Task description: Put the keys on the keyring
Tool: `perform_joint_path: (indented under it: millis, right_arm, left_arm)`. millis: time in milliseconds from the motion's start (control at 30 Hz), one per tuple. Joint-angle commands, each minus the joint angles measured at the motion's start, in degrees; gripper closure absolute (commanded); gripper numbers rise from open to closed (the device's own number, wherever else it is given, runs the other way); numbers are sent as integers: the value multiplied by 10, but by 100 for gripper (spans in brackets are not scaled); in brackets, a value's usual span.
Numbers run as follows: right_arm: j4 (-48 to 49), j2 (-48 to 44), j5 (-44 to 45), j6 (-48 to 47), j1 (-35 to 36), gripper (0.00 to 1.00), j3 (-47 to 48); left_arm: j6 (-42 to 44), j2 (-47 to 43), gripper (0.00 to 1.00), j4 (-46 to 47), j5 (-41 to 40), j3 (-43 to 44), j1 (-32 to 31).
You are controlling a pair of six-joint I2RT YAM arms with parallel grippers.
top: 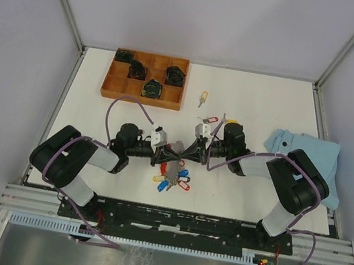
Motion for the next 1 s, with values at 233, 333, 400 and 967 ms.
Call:
perform_joint_path:
  millis: [233,333,400,967]
  right_arm:
    - [29,-10,-36,21,14,99,31]
    - [6,-23,-17,10,14,92,26]
    - [-60,-44,5,-34,12,83,28]
    - [-295,-116,114,-156,16,65,58]
  left_arm:
    - [22,5,97,15,11,19,-3]
    - [20,-5,97,11,-5,15,-3]
    - [23,-17,97,-20,-22,19,-3]
    - [29,-57,97,-207,-78,76,-14]
